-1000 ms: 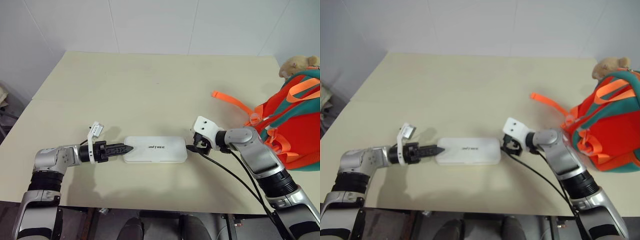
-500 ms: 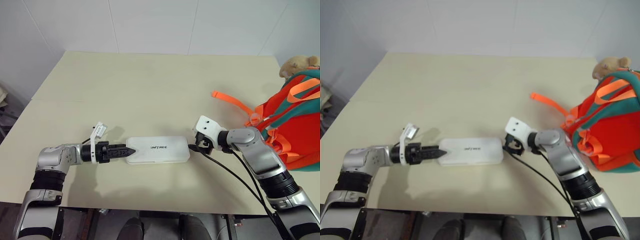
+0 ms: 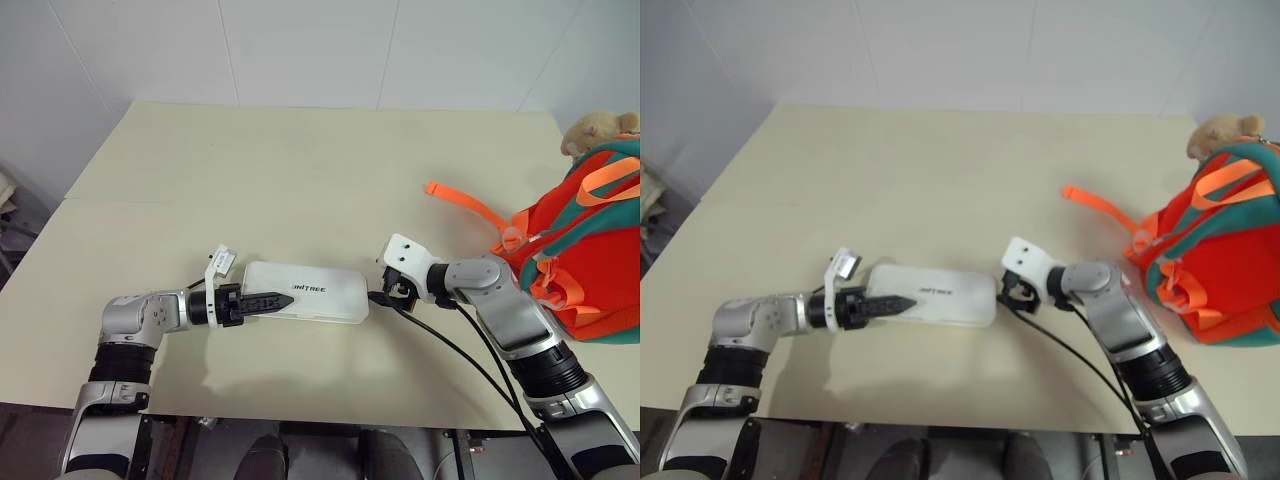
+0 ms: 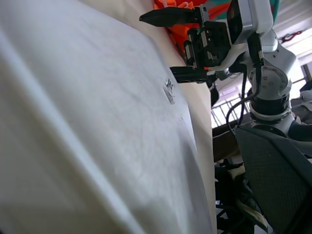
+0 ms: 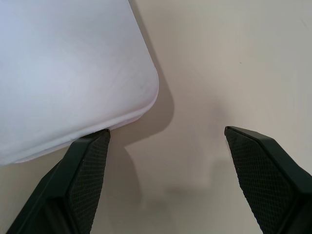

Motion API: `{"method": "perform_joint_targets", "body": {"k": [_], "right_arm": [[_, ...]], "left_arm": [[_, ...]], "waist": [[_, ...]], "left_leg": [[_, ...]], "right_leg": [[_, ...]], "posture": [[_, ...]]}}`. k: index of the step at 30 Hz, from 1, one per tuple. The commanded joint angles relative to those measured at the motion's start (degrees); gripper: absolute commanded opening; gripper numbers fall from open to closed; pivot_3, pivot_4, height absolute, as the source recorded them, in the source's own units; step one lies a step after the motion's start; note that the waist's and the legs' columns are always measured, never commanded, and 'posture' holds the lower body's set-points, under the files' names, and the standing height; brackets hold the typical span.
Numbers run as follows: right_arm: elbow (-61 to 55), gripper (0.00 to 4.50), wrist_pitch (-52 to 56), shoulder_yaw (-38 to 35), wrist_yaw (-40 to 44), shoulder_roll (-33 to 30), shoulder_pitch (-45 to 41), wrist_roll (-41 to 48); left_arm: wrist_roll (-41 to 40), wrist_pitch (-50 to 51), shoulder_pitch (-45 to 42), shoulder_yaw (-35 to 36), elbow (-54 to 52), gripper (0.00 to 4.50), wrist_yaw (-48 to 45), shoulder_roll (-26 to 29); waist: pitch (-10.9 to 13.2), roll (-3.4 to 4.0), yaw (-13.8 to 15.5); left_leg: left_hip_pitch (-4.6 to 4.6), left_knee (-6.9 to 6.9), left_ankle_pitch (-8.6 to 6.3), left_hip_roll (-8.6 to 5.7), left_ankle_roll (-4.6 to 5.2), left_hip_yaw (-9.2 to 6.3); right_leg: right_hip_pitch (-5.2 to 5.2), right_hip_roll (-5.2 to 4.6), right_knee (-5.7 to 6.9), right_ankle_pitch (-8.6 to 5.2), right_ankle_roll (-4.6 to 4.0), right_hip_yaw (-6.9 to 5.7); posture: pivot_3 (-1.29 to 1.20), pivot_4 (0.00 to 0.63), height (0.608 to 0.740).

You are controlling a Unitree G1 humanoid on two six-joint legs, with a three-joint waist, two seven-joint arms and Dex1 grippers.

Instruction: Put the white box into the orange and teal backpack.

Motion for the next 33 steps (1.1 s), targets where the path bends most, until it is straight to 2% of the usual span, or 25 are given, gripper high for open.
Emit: {"method": "perform_joint_targets", "body": {"k": [1,10,19,25,33], "right_arm": [[-2.68,4.5,-1.31,0.39,1.0,0.87,-1.13,1.67],[-2.45,4.5,-1.45,0.41,0.97,1.05,-1.16,1.58],[-1.6,4.5,-2.14,0.81,0.74,1.18,-1.57,1.79],[-1.64,4.5,-2.19,0.73,0.61,1.03,-1.5,1.86],[-2.48,4.5,-1.97,0.61,0.63,0.72,-1.08,2.02]], "left_arm": [[-1.88,0.54,-0.04,0.42,0.78,4.48,2.33,-3.22],[-0.54,-0.44,0.3,0.88,1.46,4.48,0.92,2.28],[1.85,-4.04,-0.14,-4.73,3.96,4.48,-6.59,11.47],[3.74,-7.66,-1.99,-6.63,8.28,4.48,-8.91,13.3],[4.28,-11.78,-4.74,-4.94,14.38,4.48,-8.52,12.52]], "waist": [[0.0,0.0,0.11],[0.0,0.0,-0.32],[0.0,0.0,-1.78],[0.0,0.0,-1.72],[0.0,0.0,-1.68]], "left_leg": [[0.0,0.01,0.0,-0.01,0.01,0.0],[0.01,0.0,0.0,0.03,0.01,-0.01],[0.0,-0.22,0.08,0.09,-0.14,0.02],[0.0,-0.34,0.06,0.1,-0.1,0.04],[0.02,-0.31,0.02,0.11,0.0,0.03]], "right_leg": [[0.0,0.0,0.0,0.0,0.01,0.0],[-0.02,0.04,0.04,0.07,-0.01,0.0],[-0.11,0.11,-0.1,0.07,-0.03,0.02],[-0.16,0.12,-0.11,0.05,-0.06,0.02],[-0.16,0.12,-0.01,0.05,-0.06,0.02]], "posture": [[0.0,0.15,0.74],[0.0,0.15,0.74],[0.0,0.15,0.74],[0.0,0.15,0.74],[0.0,0.15,0.74]]}}
